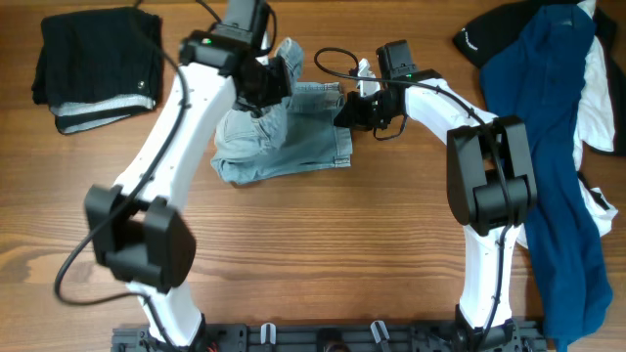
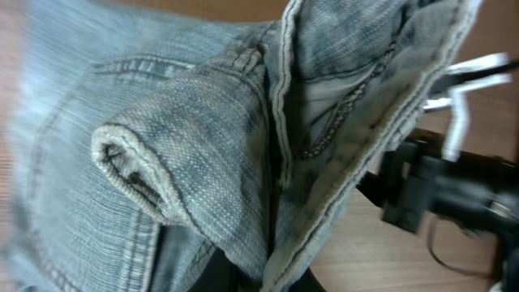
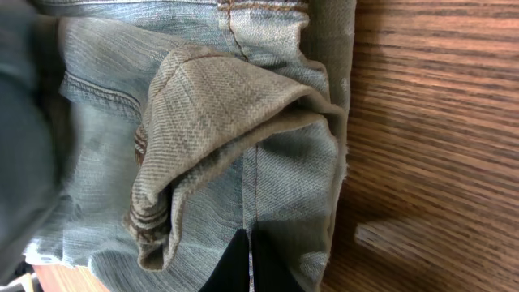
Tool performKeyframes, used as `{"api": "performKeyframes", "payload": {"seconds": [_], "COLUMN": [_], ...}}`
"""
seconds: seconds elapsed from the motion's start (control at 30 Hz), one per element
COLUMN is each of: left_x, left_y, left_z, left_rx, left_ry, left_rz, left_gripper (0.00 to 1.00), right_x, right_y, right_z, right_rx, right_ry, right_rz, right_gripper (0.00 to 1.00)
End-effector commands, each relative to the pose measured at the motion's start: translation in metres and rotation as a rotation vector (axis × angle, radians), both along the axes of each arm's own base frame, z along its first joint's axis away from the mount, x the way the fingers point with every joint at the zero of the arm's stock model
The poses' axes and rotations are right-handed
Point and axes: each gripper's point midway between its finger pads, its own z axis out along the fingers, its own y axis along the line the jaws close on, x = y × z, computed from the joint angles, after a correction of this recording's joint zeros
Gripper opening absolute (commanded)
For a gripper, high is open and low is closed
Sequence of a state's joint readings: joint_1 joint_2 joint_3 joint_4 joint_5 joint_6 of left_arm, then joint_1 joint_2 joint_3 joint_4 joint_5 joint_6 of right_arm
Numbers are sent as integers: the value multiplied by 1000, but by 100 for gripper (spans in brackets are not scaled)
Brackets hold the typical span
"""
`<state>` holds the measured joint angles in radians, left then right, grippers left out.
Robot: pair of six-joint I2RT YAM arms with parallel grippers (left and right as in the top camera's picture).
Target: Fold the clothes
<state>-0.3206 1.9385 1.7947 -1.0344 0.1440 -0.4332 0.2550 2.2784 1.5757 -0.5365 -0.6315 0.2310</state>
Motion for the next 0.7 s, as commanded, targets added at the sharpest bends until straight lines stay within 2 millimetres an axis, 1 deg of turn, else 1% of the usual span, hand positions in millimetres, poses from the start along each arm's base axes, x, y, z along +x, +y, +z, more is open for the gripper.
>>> {"api": "performKeyframes", "payload": {"seconds": [0.0,0.03,0.07,0.1,0.13,0.17,0.2,0.23,0.27,0.3,0.33,0.4,0.43,0.47,0.5,0.57,0.63,0.67], "left_x": [8,10,11,12,12,11,11,11,11,11,10,11,10,8,5,-2,-14,-17], "left_y": [-23,-25,-25,-26,-26,-26,-27,-27,-26,-26,-26,-26,-27,-31,-43,-65,-99,-107], "left_z": [-32,-41,-52,-58,-64,-68,-69,-69,-69,-69,-70,-69,-70,-69,-68,-67,-65,-64], "left_rx": [-88,-91,-88,-84,-80,-77,-75,-76,-75,-75,-73,-74,-73,-70,-72,-66,-61,-53], "left_ry": [83,100,122,131,143,150,153,153,153,154,155,154,155,152,135,109,66,53], "left_rz": [8,14,25,26,26,24,23,23,24,24,21,21,18,-2,-75,-166,-286,-303], "left_gripper": [4,4,4,7,12,29,95,100,100,100,100,100,100,100,100,100,100,100], "right_x": [-23,-21,-14,-9,-3,7,19,25,34,42,49,52,51,50,49,48,49,49], "right_y": [-9,-10,-12,-16,-20,-24,-32,-40,-59,-81,-109,-142,-168,-179,-190,-196,-197,-197], "right_z": [-60,-58,-50,-41,-27,7,64,89,127,158,192,226,248,255,258,254,251,251], "right_rx": [-99,-79,-27,18,65,186,381,447,517,543,549,536,520,513,508,500,483,480], "right_ry": [115,116,109,103,93,65,8,-25,-86,-144,-228,-338,-401,-421,-429,-416,-416,-417], "right_rz": [-14,-20,-30,-40,-50,-52,-29,-26,-33,-62,-100,-143,-182,-202,-224,-244,-249,-251], "right_gripper": [4,4,4,4,4,7,20,27,33,38,49,62,66,67,67,67,67,67]}}
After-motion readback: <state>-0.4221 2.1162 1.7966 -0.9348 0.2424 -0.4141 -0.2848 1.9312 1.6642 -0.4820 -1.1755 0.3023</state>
